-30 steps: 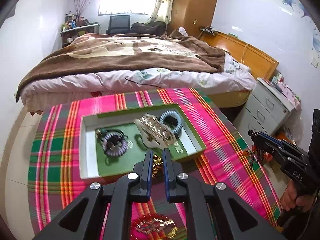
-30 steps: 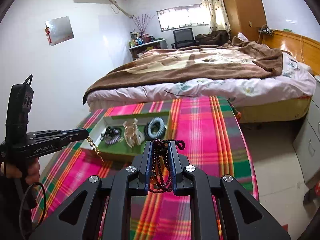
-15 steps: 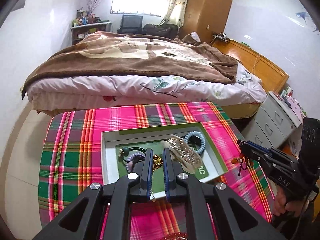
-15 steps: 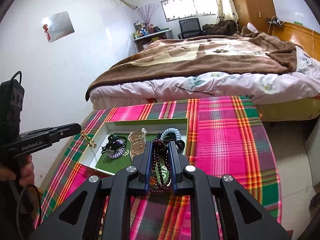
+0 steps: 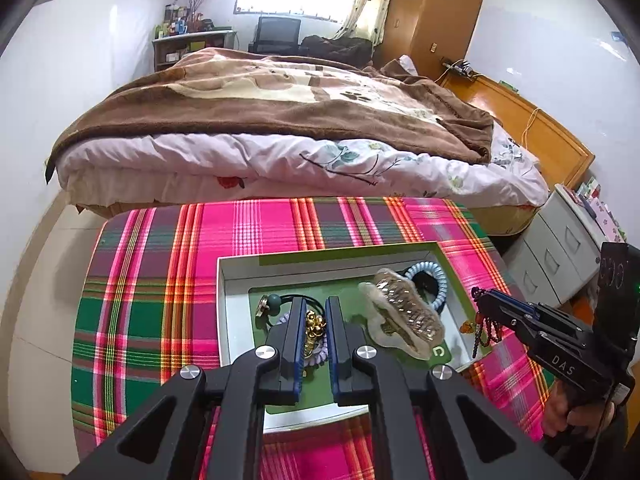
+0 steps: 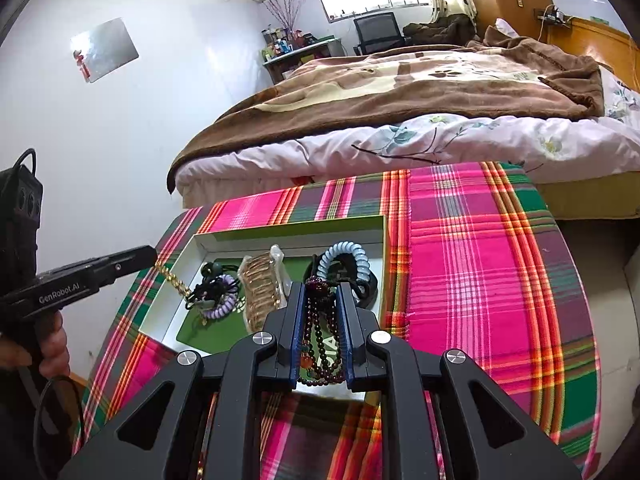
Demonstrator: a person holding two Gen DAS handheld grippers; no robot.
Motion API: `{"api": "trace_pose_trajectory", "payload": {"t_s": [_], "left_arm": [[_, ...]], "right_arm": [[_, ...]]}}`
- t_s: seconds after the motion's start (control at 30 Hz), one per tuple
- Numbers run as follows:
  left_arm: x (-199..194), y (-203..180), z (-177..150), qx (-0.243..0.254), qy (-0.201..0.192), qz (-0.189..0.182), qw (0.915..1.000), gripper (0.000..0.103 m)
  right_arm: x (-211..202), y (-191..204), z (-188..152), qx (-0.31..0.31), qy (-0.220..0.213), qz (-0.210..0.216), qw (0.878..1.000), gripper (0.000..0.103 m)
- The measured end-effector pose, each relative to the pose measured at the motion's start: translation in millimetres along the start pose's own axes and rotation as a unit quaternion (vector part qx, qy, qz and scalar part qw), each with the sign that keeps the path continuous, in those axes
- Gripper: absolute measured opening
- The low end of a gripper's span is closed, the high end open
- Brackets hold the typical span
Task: Organize jewelry
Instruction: 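Carry the gold chain and bead necklace into the box and open both tools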
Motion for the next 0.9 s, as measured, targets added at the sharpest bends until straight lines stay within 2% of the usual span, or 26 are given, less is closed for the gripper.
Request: {"api": "trace_pose_trajectory", "payload": {"t_s": [0.37, 0.8, 0.87, 0.9], "left_arm": [[22.2, 10.7, -15.3, -0.01, 0.025, 0.0, 0.9996, 0.01], [32.7, 23.3, -27.2, -0.03, 0.041, -0.001, 0.9987, 0.01], [33.7, 25.2, -28.3, -0.034, 0.043, 0.0, 0.9985, 0.013], [34.3, 25.8, -28.6, -0.035, 0.044, -0.001, 0.9984, 0.021]], "right_arm": [[28.2, 1.2, -7.9, -0.005, 0.026, -0.007, 1.0, 0.016], [35.6, -3.7, -10.8, 0.009, 0.037, -0.013, 0.999, 0.017], [35.7, -3.4, -11.6, 0.008, 0.037, -0.014, 0.999, 0.017], [35.7, -3.3, -12.0, 0.009, 0.038, -0.014, 0.999, 0.017]]}}
Point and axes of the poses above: each gripper's, at about its wrist camera, not at the fingertips, and x roughly the way its jaws point, y to its left, z to its top, the point moved 10 cm from there along x, roughly the way its jaws point, and after that the axes turned 10 degrees about -z, right-handed, at the moved point
